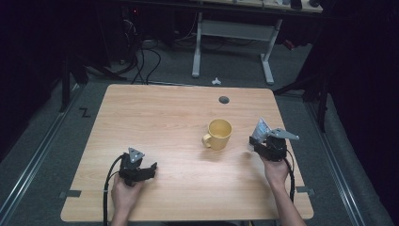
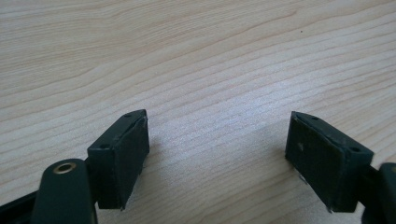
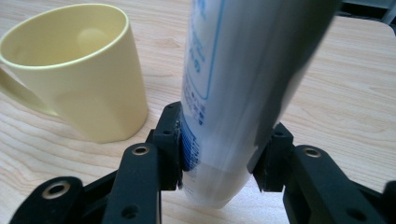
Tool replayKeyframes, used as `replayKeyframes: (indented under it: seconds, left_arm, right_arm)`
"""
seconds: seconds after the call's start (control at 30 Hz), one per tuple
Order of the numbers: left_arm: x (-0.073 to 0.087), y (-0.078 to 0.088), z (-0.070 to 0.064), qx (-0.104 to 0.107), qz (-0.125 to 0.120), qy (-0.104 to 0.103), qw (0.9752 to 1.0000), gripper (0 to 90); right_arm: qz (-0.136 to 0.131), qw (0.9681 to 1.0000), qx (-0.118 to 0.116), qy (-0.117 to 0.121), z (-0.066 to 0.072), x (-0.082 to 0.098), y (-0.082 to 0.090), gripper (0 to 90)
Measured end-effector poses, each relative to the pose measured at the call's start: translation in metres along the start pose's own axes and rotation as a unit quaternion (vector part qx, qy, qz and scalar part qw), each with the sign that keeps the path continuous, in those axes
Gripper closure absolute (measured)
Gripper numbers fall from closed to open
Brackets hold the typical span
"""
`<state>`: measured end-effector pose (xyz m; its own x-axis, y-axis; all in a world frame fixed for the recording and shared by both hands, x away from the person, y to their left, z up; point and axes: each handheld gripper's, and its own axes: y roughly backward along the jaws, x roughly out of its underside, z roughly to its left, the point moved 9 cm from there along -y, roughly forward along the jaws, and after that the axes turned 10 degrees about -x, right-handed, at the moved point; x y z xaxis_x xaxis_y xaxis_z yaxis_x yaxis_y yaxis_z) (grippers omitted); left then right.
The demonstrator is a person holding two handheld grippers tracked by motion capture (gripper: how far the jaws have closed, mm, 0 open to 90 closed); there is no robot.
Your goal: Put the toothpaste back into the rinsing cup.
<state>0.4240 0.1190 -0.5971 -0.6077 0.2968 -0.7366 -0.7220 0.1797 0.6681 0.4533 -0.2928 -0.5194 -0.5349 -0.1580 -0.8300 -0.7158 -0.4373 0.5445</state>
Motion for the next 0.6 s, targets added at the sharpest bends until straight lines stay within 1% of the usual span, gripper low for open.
replayKeyframes:
  seconds: [0.13, 0.23, 0.33, 0.37, 0.6]
  left_arm:
    - [0.000, 0.000, 0.000, 0.000, 0.000, 0.000, 1.0000, 22.1]
    - [0.000, 0.000, 0.000, 0.000, 0.000, 0.000, 1.0000, 22.1]
    - [0.000, 0.000, 0.000, 0.000, 0.000, 0.000, 1.0000, 22.1]
    - [0.000, 0.000, 0.000, 0.000, 0.000, 0.000, 1.0000, 22.1]
    - [0.000, 0.000, 0.000, 0.000, 0.000, 0.000, 1.0000, 22.1]
  right_arm:
    - [0.000, 1.0000, -0.006, -0.001, 0.003, -0.002, 0.002, 60.3]
    - [-0.004, 0.9999, -0.014, 0.005, 0.007, -0.005, 0.005, 60.3]
    - [-0.004, 0.9998, -0.016, 0.005, 0.009, -0.007, 0.006, 60.3]
    - [-0.005, 0.9998, -0.019, 0.009, 0.011, -0.008, 0.006, 60.2]
    - [-0.008, 0.9996, -0.025, 0.009, 0.015, -0.012, 0.008, 60.2]
